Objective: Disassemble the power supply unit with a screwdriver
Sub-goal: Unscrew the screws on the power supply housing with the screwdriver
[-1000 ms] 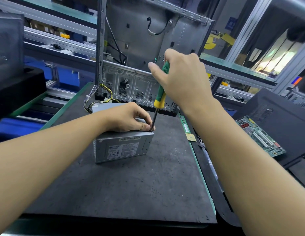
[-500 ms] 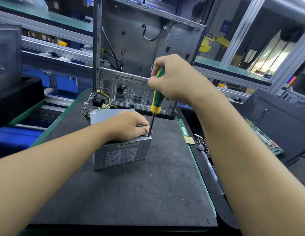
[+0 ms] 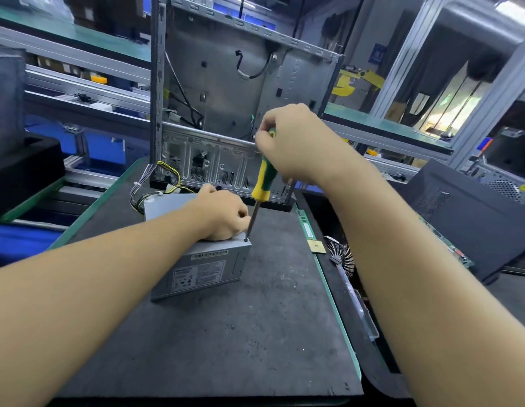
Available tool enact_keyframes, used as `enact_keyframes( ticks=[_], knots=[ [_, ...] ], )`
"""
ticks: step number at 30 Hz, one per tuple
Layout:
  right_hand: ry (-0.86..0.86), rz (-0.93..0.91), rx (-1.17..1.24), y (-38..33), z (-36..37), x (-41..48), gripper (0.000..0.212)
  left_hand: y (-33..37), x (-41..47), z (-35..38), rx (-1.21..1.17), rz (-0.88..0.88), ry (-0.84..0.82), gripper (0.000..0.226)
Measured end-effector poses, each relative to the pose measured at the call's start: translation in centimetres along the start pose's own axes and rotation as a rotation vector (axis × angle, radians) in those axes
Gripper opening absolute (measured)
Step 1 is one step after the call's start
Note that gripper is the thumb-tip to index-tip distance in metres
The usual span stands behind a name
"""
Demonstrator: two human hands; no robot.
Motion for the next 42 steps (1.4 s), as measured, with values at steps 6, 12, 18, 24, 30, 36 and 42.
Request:
enact_keyframes(
  ticks=[6, 12, 18, 24, 30, 36, 42],
  knots=[
    [-0.083, 0.038, 0.177, 0.5, -0.5, -0.7, 0.025, -1.0, -0.4, 0.2, 0.028, -0.256, 0.139, 0.049],
    [0.120, 0.042, 0.017, -1.1, 0.5, -0.2, 0.033, -1.0, -0.5, 0.0, -0.004, -0.386, 0.072, 0.042],
    [-0.003, 0.005, 0.158, -2.2, 0.7, 0.0, 0.020, -1.1, -0.5, -0.1, -0.020, -0.366, 0.090, 0.035],
    [-0.010, 0.152, 0.208, -1.4, 0.3, -0.1, 0.024, -1.0, -0.5, 0.0, -0.030, -0.349, 0.103, 0.037],
    [0.062, 0.112, 0.120, -1.6, 0.7, 0.4, 0.034, -1.0, -0.5, -0.2, -0.037, -0.351, 0.106, 0.036],
    [-0.046, 0.039, 0.162, -1.6, -0.1, -0.5, 0.033, -1.0, -0.6, -0.1, -0.042, -0.349, 0.117, 0.034],
    [0.030, 0.144, 0.117, -0.9, 0.4, -0.3, 0.030, -1.0, -0.6, 0.0, -0.057, -0.342, 0.115, 0.033]
  ],
)
Point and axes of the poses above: each hand's wrist, its own x-axis towards the middle knuckle, its own z-axis out of the palm, y = z × x, the point moved 2 cm from there along x, towards the middle knuckle, and after that the axes turned 5 degrees about z, right-handed, at the moved point
